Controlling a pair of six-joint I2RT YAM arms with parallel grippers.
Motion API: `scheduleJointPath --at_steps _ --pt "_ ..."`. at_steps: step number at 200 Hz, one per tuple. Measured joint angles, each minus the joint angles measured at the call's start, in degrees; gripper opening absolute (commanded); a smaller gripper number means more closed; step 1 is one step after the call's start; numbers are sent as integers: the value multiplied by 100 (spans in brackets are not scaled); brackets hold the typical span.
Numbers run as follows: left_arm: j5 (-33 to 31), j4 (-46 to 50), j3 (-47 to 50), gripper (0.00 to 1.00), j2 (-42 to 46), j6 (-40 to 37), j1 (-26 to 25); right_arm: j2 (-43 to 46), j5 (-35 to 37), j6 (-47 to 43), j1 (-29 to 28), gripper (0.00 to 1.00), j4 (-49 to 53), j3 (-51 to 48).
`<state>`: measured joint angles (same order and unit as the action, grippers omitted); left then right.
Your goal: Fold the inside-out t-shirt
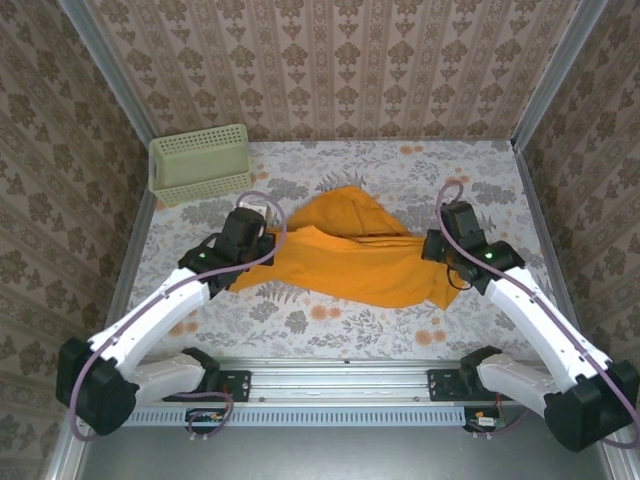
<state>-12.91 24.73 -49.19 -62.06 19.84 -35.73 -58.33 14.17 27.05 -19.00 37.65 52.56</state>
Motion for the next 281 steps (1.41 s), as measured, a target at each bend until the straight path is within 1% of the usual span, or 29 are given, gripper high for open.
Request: scheduleJointPath --at_steps 23,57,94,110,129,150,171,189,205,214,226,250,270,281 --pt "-83 140 -358 0 452 -179 0 267 48 -197 -2 0 208 636" --pt "-109 181 -1528 0 820 -450 -24 472 46 -544 -79 0 337 2059" --pt "-70 195 -2640 0 1021 -695 -74 564 37 -898 -356 0 487 3585" --pt "-63 184 -2935 0 1043 -763 -103 599 26 -968 -404 0 520 3960" --pt "-199 256 -3080 0 973 -772 -116 643 39 -1040 -415 0 568 4041" --pt "-503 463 -3250 0 485 -767 -50 540 92 -1040 -415 0 651 3738" --pt "-566 721 -3311 0 -282 -664 334 236 151 -1012 -527 0 741 3161" --pt "-367 1010 -3453 0 -931 -520 876 -136 208 -992 -916 0 826 2782" --pt "-175 1147 -3871 0 -1408 -459 1290 -372 221 -1001 -1394 0 863 2771" --pt "-85 1224 -4334 0 -1679 -457 1423 -450 247 -1029 -1716 0 898 2898" --pt "35 1261 -5090 0 -2002 -466 1469 -562 323 -1080 -2083 0 894 3246" --pt "282 1213 -7097 0 -2752 -573 1451 -817 533 -1244 -2855 0 730 4253" --pt "396 1191 -8609 0 -3311 -706 1440 -984 706 -1296 -3351 0 490 4798" --pt "439 1117 -9189 0 -3556 -767 1432 -1062 780 -1246 -3508 0 365 4900"
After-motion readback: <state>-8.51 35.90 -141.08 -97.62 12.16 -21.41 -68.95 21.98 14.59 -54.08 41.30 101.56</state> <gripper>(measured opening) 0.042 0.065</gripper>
